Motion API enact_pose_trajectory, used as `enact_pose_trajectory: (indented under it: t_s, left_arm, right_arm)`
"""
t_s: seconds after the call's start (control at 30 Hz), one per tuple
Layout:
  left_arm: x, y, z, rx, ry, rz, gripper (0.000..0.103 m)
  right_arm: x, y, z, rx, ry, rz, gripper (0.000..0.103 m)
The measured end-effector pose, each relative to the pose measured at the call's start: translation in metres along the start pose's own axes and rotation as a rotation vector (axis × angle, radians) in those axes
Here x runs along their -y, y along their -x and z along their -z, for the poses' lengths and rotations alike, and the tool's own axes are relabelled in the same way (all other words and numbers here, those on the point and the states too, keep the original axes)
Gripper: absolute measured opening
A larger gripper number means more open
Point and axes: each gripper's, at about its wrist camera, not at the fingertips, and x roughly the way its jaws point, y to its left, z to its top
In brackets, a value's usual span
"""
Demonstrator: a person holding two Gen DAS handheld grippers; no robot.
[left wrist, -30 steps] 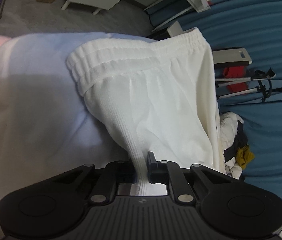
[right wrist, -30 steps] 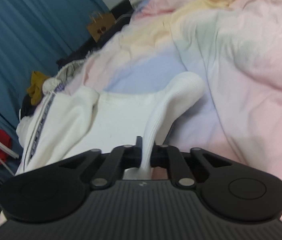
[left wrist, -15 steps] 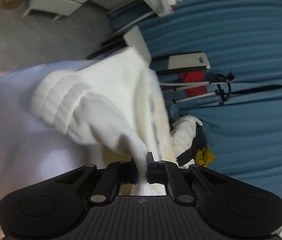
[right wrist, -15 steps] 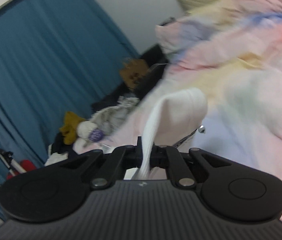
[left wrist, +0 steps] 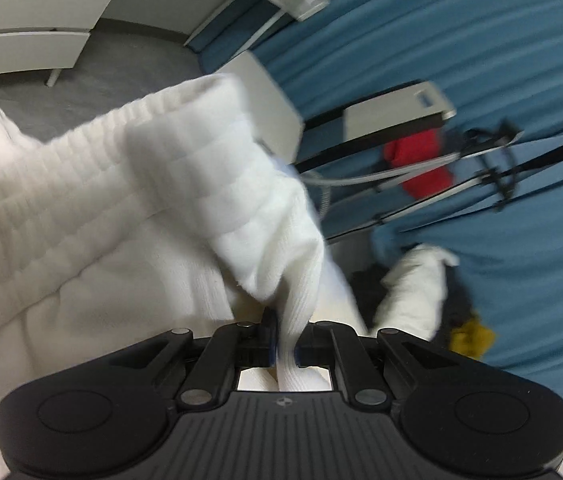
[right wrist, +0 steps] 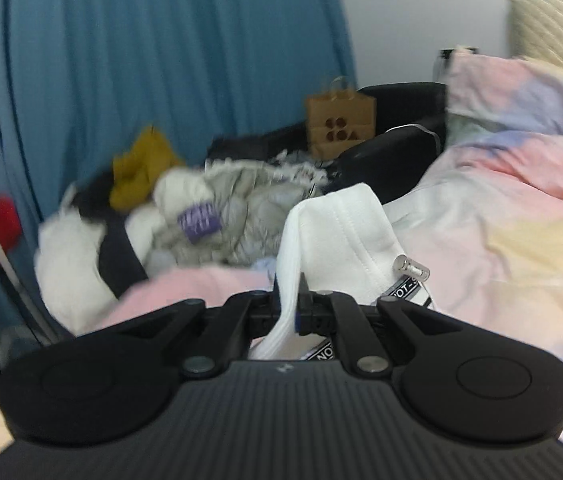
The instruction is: Fold clothes
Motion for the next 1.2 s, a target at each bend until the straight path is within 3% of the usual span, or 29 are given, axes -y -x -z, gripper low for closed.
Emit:
enact_pose_trajectory:
  t_s: [0.17, 0.23, 0.3, 0.33, 0.4, 0.5, 0.53, 0.67, 0.7, 0.8, 0.87, 0.93, 1.03, 1.2]
  left_arm:
    - [-0.007, -0.034, -0.006, -0.047, -0.018, -0.003, 0.015]
    - [-0.011, -0.036, -0.01, -0.058, -0.012, 0.049, 0.027]
    - [-0.011, -0.024, -0.008, -0.063, -0.03, 0.112, 0.055]
    - [-0.01, -0.016, -0.005, -0.06, -0.04, 0.141, 0.06]
    - [-0.013, 0.004, 0.005, -0.056, -0.058, 0.22, 0.069]
    - [-0.025, 0.035, 0.023, -0.068, -0.073, 0.318, 0.082]
    - [-0.03, 0.047, 0.03, -0.066, -0.076, 0.348, 0.083]
    - [-0.061, 0.092, 0.06, -0.058, -0.04, 0.343, 0.09]
    - [-0.072, 0.1, 0.066, -0.071, -0.012, 0.333, 0.092]
    - [-0.095, 0.117, 0.076, -0.156, 0.042, 0.287, 0.097]
    - [-0.118, 0.128, 0.081, -0.186, 0.08, 0.246, 0.098]
    - [-0.13, 0.125, 0.086, -0.197, 0.115, 0.213, 0.099]
    - [-0.144, 0.097, 0.084, -0.201, 0.169, 0.16, 0.099]
    - [-0.146, 0.051, 0.065, -0.108, 0.254, 0.184, 0.094]
  right_arm:
    - [-0.007, -0.032, 0.021, -0.091, 0.066, -0.04, 0.011]
    - [0.002, -0.025, 0.02, -0.09, 0.001, -0.098, 0.022]
    - [0.018, -0.013, 0.015, -0.075, -0.083, -0.175, 0.031]
    - [0.027, -0.001, 0.015, -0.06, -0.11, -0.198, 0.034]
    - [0.045, 0.023, 0.014, -0.028, -0.163, -0.244, 0.051]
    - [0.072, 0.059, 0.019, 0.01, -0.219, -0.267, 0.052]
    - [0.082, 0.07, 0.021, 0.013, -0.239, -0.273, 0.052]
    - [0.12, 0.102, 0.046, -0.03, -0.36, -0.243, 0.054]
    - [0.131, 0.107, 0.057, -0.047, -0.412, -0.242, 0.055]
    - [0.16, 0.12, 0.09, -0.097, -0.57, -0.244, 0.07]
    - [0.174, 0.12, 0.113, -0.146, -0.676, -0.256, 0.07]
    - [0.182, 0.114, 0.132, -0.204, -0.76, -0.275, 0.07]
    - [0.181, 0.096, 0.143, -0.268, -0.784, -0.293, 0.07]
    - [0.167, 0.067, 0.141, -0.208, -0.722, -0.334, 0.068]
